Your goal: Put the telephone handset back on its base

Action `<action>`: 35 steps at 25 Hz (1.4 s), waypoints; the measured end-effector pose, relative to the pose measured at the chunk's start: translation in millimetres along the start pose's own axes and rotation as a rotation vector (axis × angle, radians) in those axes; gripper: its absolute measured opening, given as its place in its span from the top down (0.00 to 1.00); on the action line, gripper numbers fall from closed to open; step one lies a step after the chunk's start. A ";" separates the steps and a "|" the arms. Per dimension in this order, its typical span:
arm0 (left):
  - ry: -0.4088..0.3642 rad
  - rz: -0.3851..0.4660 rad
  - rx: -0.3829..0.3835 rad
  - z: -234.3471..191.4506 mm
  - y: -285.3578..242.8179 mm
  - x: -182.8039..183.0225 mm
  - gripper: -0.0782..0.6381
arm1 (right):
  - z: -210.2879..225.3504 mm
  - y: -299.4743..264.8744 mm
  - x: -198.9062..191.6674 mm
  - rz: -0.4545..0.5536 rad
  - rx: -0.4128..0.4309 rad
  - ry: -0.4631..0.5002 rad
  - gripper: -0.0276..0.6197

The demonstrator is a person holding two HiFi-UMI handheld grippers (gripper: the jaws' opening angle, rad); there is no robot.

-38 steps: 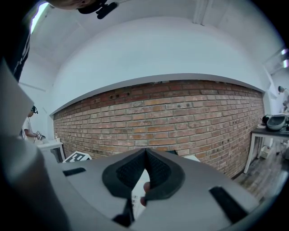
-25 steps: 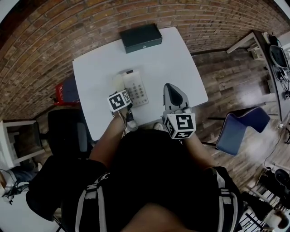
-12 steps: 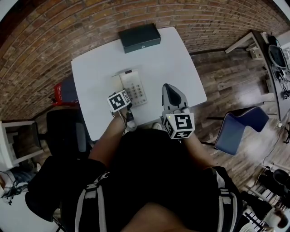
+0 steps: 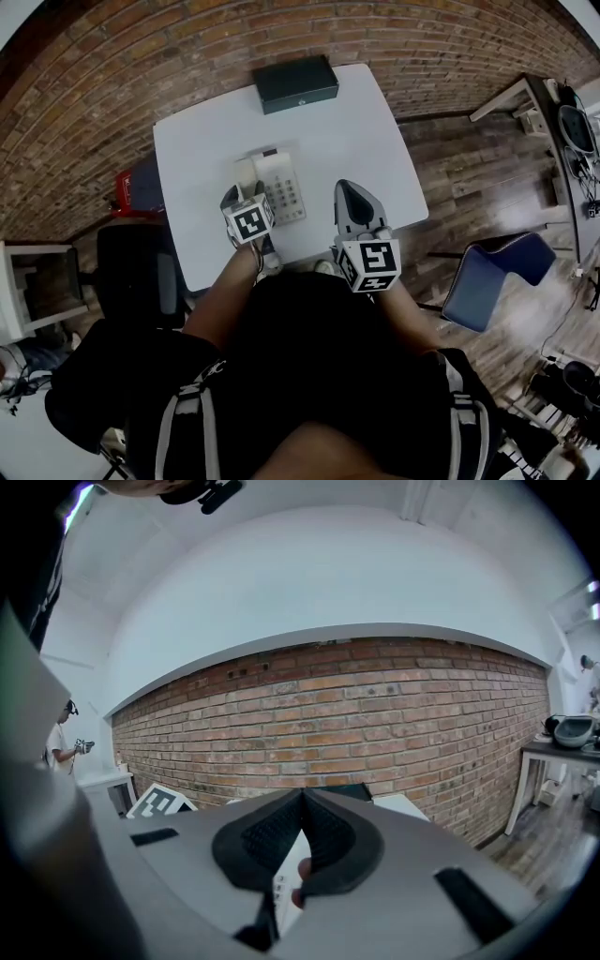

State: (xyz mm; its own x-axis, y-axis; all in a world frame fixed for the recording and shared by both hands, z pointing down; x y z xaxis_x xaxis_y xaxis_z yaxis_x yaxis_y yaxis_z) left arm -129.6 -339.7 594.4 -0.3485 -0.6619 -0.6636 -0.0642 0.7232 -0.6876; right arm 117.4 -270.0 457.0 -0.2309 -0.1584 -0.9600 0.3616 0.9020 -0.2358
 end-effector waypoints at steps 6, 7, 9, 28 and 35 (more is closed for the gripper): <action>-0.068 0.241 0.008 7.0 47.4 28.3 0.83 | -4.4 -8.5 5.0 0.047 0.022 0.006 0.97; -0.080 0.274 0.007 8.3 55.8 32.3 0.87 | -4.9 -10.8 6.9 0.059 0.016 0.014 0.97; -0.102 0.345 -0.027 12.2 74.0 41.0 0.88 | -5.1 -15.6 10.9 0.088 0.012 0.020 0.97; -0.159 0.554 -0.129 17.5 182.9 54.9 0.88 | -39.1 -36.9 39.9 0.241 0.205 -0.017 0.97; -0.117 0.539 -0.129 10.5 189.2 56.7 0.88 | -48.1 -38.3 37.6 0.229 0.220 -0.009 0.97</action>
State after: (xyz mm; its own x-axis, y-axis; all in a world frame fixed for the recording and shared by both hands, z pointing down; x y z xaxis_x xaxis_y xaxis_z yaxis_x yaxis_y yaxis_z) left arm -151.7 -242.5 423.6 -0.2583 -0.2044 -0.9442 -0.0218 0.9783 -0.2058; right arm 51.5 -291.2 437.2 -0.1130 0.0342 -0.9930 0.5906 0.8060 -0.0395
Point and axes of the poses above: the fingertips, and each gripper's own axes: y backward along the fingers, z to its right, x out of its top, the point moved 10 cm from there along y, backward along the fingers, and after that the axes turned 14 degrees about y, right-handed, at the moved point
